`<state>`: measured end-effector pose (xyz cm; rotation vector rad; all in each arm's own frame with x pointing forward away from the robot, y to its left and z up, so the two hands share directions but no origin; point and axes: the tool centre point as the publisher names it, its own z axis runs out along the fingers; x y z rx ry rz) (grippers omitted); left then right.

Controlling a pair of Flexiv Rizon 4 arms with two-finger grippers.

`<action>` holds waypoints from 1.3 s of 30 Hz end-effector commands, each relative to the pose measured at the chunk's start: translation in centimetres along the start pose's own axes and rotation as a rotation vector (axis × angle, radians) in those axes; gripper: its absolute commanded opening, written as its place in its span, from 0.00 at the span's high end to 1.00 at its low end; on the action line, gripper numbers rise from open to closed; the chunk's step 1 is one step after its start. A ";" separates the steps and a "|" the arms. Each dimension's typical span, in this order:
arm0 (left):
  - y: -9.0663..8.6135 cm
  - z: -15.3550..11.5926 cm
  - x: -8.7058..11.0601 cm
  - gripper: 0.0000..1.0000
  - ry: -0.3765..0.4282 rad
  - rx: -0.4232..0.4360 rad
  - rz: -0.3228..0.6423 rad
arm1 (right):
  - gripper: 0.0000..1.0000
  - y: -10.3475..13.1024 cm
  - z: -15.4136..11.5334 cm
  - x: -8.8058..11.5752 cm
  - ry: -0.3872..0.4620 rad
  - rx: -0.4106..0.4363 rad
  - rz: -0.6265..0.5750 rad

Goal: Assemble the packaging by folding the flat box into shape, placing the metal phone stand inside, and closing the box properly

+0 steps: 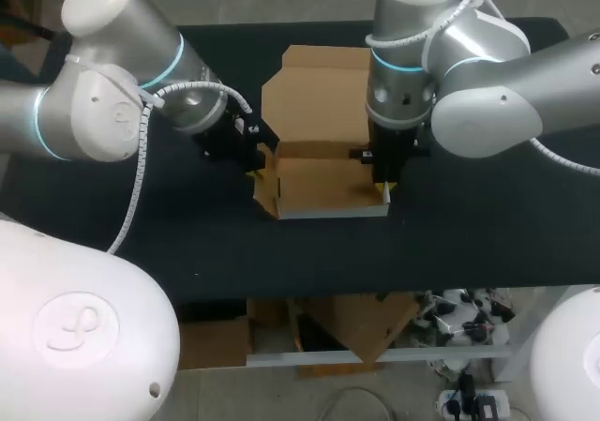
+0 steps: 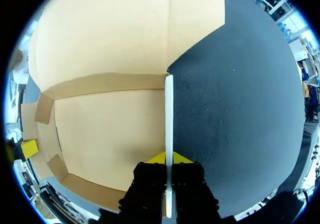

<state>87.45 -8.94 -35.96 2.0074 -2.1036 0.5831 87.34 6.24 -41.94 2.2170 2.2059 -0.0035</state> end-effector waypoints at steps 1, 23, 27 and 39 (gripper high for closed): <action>-0.2 -0.1 0.8 0.93 -0.126 -0.005 0.001 | 1.00 0.0 0.0 0.2 -0.002 0.002 0.000; 0.0 -3.6 -1.7 0.46 -0.060 -0.017 -0.003 | 1.00 0.0 0.0 0.2 -0.002 0.002 0.000; 0.2 -4.5 -2.5 0.42 -0.042 -0.010 -0.015 | 1.00 0.0 0.0 0.2 -0.002 0.002 0.000; 0.9 -5.8 -5.6 0.40 0.024 -0.006 -0.041 | 1.00 0.0 0.0 0.2 -0.002 0.002 0.000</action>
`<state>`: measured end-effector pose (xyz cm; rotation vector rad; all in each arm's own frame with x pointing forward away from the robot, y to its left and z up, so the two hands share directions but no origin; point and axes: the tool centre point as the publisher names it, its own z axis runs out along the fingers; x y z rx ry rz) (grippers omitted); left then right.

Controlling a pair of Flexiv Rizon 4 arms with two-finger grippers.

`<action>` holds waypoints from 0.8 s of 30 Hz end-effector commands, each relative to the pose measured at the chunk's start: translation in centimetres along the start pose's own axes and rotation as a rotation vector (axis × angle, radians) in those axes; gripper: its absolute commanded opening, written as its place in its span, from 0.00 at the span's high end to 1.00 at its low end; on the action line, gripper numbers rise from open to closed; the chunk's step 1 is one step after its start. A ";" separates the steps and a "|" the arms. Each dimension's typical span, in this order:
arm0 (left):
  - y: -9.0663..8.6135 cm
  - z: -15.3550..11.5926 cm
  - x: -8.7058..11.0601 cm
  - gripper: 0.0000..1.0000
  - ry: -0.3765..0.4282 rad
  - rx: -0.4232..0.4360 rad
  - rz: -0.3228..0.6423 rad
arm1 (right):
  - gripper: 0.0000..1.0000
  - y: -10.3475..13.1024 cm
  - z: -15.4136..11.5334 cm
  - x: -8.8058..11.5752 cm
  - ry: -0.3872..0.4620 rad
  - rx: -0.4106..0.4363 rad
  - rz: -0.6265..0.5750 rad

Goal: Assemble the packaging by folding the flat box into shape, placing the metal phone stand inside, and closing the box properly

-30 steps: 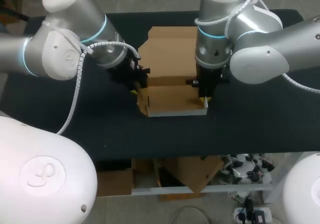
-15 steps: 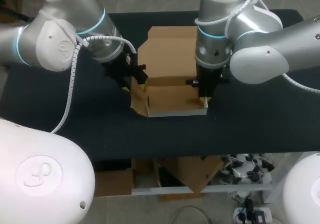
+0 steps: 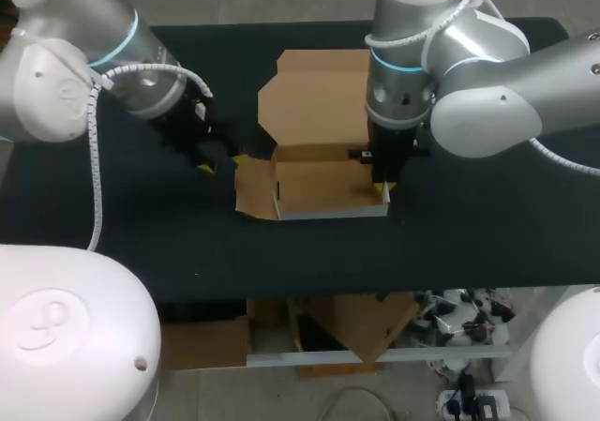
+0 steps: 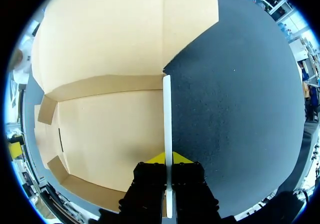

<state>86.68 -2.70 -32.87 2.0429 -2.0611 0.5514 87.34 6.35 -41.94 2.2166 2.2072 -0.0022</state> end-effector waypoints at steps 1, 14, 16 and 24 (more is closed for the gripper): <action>0.6 -0.5 -1.4 0.40 0.045 0.009 -0.002 | 1.00 0.0 0.0 0.1 -0.003 0.002 0.001; 0.7 0.6 -3.9 0.51 0.123 0.003 -0.002 | 1.00 0.0 0.0 0.1 -0.003 0.002 0.001; 0.6 1.0 -4.1 0.51 0.135 -0.004 -0.004 | 1.00 0.0 0.0 0.1 -0.003 0.002 0.001; 0.4 1.8 -4.9 0.61 0.161 -0.012 -0.008 | 1.00 0.0 0.0 0.1 -0.003 0.002 0.001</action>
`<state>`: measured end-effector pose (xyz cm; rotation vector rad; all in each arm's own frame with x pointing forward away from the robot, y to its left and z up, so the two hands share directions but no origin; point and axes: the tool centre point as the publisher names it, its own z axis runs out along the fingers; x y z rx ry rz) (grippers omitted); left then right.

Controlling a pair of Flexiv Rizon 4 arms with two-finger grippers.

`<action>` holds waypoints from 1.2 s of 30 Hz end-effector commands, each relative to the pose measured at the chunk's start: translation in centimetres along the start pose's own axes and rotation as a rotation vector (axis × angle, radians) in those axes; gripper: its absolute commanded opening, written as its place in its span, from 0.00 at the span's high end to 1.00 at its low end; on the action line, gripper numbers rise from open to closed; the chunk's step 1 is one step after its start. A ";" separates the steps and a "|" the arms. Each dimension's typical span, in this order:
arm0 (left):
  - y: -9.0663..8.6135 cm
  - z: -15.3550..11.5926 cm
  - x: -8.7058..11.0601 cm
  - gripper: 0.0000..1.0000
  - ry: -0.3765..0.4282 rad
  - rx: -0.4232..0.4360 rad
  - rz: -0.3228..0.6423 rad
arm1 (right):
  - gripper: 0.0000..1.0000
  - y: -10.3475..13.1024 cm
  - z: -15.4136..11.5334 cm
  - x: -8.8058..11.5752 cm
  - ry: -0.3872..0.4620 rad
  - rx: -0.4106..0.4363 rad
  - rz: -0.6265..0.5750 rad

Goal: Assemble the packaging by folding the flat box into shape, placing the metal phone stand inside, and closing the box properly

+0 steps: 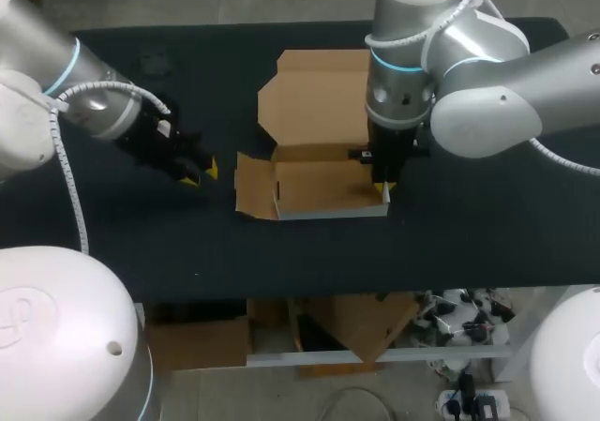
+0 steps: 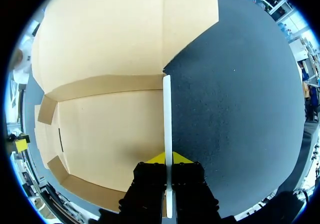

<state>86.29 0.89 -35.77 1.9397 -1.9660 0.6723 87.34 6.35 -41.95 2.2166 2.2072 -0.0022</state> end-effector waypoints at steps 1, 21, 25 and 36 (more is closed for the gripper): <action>-0.4 0.5 -0.6 0.63 0.013 -0.004 -0.001 | 1.00 0.0 0.0 0.1 -0.003 0.002 0.001; -0.3 2.9 -1.5 1.00 0.086 0.002 0.018 | 1.00 0.0 0.0 0.1 -0.003 0.002 0.001; -0.2 3.8 -0.9 1.00 0.116 -0.002 0.043 | 1.00 0.0 0.0 0.1 -0.003 0.002 0.001; 0.1 5.7 0.7 1.00 0.163 -0.016 0.071 | 1.00 0.0 0.0 0.1 -0.003 0.002 0.001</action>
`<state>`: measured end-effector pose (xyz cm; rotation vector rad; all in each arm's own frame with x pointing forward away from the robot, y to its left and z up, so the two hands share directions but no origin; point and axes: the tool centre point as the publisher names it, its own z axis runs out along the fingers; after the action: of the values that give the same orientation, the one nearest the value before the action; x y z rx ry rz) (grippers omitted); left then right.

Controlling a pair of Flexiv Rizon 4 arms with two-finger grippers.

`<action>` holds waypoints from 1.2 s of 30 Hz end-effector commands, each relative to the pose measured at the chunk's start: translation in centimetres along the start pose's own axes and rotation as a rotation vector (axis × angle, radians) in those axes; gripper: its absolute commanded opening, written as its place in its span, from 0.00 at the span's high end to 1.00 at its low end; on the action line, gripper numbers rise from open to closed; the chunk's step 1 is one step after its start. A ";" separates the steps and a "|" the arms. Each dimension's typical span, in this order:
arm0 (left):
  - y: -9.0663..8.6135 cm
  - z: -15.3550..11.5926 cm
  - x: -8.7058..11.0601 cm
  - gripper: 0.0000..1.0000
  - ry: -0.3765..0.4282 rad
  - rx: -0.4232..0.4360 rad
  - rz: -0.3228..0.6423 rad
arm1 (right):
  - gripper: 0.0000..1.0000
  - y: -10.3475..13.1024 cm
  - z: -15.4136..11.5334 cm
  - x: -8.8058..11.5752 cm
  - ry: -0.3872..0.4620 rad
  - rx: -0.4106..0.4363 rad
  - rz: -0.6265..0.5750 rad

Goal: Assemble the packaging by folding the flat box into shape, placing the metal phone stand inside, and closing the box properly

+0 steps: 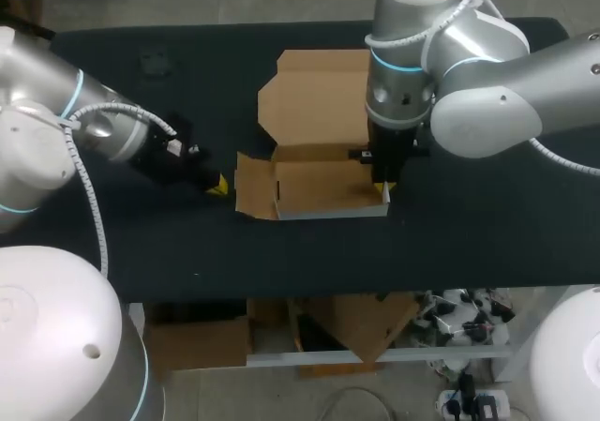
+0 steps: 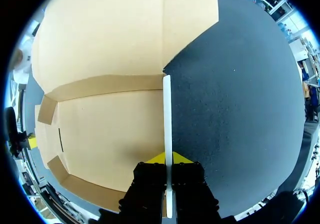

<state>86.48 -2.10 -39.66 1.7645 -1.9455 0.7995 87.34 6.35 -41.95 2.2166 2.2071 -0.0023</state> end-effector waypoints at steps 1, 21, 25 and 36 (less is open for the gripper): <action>-0.2 1.0 0.2 1.00 0.019 -0.004 0.005 | 1.00 0.0 0.0 0.1 -0.003 0.002 0.001; -0.1 1.4 0.5 1.00 0.038 -0.014 0.009 | 1.00 0.0 0.0 0.1 -0.003 0.002 0.001; -0.1 1.4 0.5 1.00 0.038 -0.014 0.009 | 1.00 0.0 0.0 0.1 -0.003 0.002 0.001; 0.3 2.8 0.9 1.00 0.066 0.041 0.029 | 1.00 0.0 0.0 0.1 -0.003 0.002 0.001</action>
<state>86.68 -4.30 -40.63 1.7056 -1.9356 0.8650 87.34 6.35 -41.95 2.2166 2.2071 -0.0023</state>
